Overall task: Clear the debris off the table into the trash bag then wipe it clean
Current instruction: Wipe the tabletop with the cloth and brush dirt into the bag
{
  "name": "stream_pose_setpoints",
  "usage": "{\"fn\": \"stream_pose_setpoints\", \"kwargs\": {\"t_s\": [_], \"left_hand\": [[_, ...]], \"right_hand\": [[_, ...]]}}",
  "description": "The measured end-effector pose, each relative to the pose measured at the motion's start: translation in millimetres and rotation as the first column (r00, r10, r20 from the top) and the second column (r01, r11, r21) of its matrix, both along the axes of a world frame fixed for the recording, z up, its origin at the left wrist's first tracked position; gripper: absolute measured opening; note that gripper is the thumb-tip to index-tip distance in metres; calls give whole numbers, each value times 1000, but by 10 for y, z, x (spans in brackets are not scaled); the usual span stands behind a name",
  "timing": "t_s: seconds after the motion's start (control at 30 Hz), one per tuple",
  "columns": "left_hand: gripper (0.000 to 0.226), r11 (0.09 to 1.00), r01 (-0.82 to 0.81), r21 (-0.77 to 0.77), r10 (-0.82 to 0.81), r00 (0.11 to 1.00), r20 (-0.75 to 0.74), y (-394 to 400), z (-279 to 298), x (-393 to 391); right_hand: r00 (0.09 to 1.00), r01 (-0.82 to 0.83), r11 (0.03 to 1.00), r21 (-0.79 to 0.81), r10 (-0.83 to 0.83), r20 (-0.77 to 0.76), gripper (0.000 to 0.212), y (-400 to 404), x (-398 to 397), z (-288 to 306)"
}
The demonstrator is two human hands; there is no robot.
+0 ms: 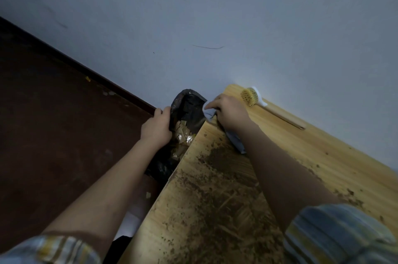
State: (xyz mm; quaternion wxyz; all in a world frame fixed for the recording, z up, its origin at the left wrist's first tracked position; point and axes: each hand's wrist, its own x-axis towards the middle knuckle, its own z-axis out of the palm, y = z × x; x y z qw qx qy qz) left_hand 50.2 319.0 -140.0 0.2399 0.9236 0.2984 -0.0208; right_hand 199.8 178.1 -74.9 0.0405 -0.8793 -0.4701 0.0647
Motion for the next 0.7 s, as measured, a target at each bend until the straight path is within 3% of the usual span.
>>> {"fn": "stream_pose_setpoints", "kwargs": {"t_s": [0.23,0.37,0.7], "left_hand": [[61,1000,-11,-2,11,1000,-2,-5,21,-80],[61,1000,-24,1,24,1000,-4,-39,57,-97],[59,1000,-30,1,30,1000,-4,-112,98,-120]], "right_hand": [[997,-55,997,46,52,49,40,-148,47,317],[999,-11,1000,-25,12,36,38,-583,118,385],[994,96,990,-102,-101,-45,43,-1377,-65,132]]}}
